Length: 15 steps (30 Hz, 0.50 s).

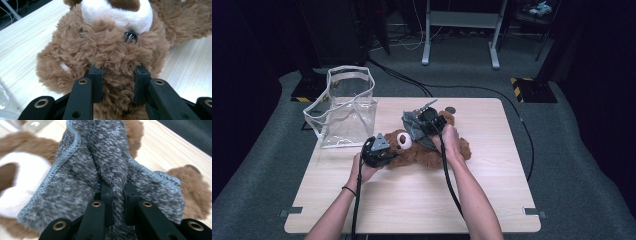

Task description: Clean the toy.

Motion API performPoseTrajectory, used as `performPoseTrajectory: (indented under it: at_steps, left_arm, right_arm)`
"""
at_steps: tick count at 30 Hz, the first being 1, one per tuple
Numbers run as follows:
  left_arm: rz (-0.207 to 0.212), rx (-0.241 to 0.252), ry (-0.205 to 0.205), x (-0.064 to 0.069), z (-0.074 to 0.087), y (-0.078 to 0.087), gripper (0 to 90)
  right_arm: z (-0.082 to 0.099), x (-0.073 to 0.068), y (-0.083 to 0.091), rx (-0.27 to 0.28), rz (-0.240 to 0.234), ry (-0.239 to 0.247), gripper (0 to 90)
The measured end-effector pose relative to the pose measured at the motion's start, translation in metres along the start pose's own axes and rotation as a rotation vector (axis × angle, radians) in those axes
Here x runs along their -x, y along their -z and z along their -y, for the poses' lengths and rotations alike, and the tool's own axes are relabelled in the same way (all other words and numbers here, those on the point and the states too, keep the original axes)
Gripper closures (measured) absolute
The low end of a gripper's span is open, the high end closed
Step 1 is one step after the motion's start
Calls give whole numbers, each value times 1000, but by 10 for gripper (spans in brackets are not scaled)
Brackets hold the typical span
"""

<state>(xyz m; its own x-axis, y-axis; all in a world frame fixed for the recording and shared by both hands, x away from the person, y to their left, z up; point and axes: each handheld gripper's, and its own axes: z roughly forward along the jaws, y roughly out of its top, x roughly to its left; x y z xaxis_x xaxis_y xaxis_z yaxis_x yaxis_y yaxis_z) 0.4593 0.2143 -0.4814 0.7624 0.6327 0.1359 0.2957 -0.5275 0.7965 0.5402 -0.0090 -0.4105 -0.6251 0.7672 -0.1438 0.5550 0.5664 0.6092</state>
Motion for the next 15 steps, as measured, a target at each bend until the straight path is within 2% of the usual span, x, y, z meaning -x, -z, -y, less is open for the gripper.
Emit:
performPoseTrajectory:
  at_steps: [2, 3, 4, 5, 7, 8, 9, 10, 12, 15]
  left_arm:
    - [-1, 4, -6, 1, 1, 0, 684]
    - [0, 4, -5, 1, 1, 0, 685]
    - [2, 6, -6, 1, 1, 0, 685]
    - [2, 7, -8, 1, 2, 0, 685]
    - [4, 6, -7, 1, 2, 0, 684]
    - [3, 7, -5, 1, 2, 0, 684]
    - [3, 5, -8, 0, 2, 0, 684]
    - [3, 5, -4, 0, 2, 0, 684]
    - [4, 5, 8, 0, 2, 0, 683]
    - [4, 4, 24, 0, 1, 1, 681]
  right_arm:
    - [2, 7, -3, 2, 41, -24, 825]
    - [3, 15, -4, 7, 45, -38, 825]
    - [4, 18, -4, -9, 65, -77, 825]
    - [5, 23, -5, -5, 80, -73, 825]
    - [9, 35, -6, -28, 97, -144, 825]
    - [13, 42, -7, -35, 114, -155, 825]
    - [17, 49, -8, -46, 113, -186, 825]
    - [21, 56, -10, -54, 133, -199, 825]
    - [31, 65, -12, -86, 138, -239, 824]
    - [45, 78, -10, -127, 155, -261, 823]
